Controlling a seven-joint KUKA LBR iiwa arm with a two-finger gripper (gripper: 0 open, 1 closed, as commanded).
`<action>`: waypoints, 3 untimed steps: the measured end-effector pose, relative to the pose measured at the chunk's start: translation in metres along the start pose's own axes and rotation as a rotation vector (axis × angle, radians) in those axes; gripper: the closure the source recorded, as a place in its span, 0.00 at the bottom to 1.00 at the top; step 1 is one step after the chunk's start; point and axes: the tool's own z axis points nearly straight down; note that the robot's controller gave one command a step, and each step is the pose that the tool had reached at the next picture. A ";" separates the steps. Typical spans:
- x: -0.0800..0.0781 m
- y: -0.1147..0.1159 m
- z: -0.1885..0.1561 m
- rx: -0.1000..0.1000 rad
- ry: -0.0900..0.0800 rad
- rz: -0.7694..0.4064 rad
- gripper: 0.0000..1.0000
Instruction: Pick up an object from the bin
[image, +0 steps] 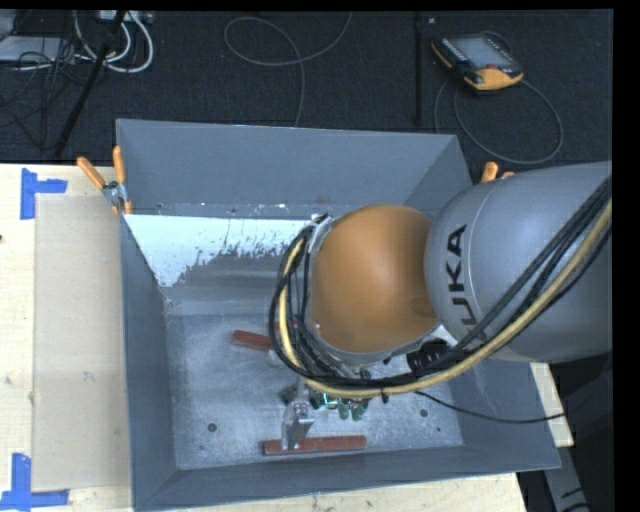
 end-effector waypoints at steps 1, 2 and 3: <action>-0.002 -0.001 -0.003 -0.001 -0.007 0.004 0.00; -0.016 -0.036 0.049 -0.003 -0.014 -0.054 0.00; -0.022 -0.054 0.110 0.000 -0.011 -0.177 0.00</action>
Offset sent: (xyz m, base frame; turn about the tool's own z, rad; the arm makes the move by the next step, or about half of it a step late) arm 0.0218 -0.0615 -0.0845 -0.0790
